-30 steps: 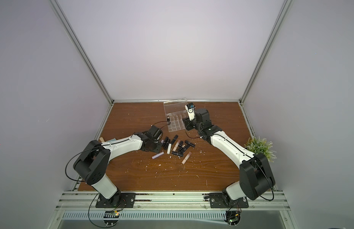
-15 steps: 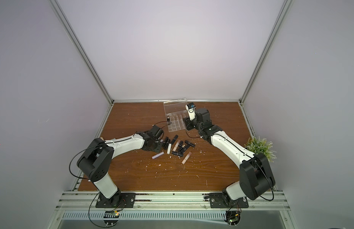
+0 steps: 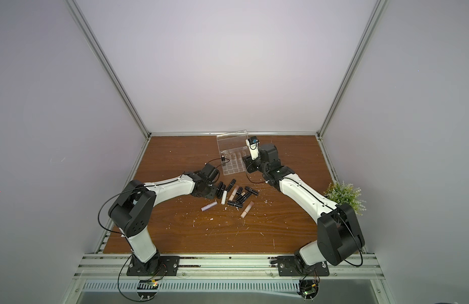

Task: Arrange the lipsticks in the organizer
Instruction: Pick up the lipstick at the center of the board.

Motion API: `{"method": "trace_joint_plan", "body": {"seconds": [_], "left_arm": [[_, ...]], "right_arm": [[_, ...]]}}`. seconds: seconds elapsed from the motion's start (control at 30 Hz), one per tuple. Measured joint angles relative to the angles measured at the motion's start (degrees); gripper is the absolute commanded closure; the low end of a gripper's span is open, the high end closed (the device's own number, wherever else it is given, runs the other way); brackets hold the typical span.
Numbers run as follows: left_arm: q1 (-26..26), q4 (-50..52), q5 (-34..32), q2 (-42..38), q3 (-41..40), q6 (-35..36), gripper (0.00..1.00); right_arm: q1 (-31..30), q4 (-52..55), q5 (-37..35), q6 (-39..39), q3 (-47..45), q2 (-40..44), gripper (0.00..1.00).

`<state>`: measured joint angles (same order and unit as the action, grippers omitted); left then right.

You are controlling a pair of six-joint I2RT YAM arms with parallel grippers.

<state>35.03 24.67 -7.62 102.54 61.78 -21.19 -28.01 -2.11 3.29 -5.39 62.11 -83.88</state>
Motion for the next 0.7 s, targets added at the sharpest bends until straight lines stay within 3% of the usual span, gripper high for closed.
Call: {"method": "trace_joint_plan", "body": {"seconds": [0.3, 0.53, 0.7], "left_arm": [[0.00, -0.07, -0.70, -0.02, -0.13, 0.13, 0.68], [0.00, -0.11, -0.74, -0.02, -0.22, 0.09, 0.71], [0.04, -0.17, -1.49, 0.00, -0.24, 0.02, 0.79]], "right_arm": [[0.02, 0.02, 0.00, 0.02, 0.00, 0.00, 0.52], [0.02, 0.02, 0.02, 0.00, 0.00, 0.00, 0.52], [0.02, 0.02, 0.00, 0.02, 0.00, 0.00, 0.51]]}}
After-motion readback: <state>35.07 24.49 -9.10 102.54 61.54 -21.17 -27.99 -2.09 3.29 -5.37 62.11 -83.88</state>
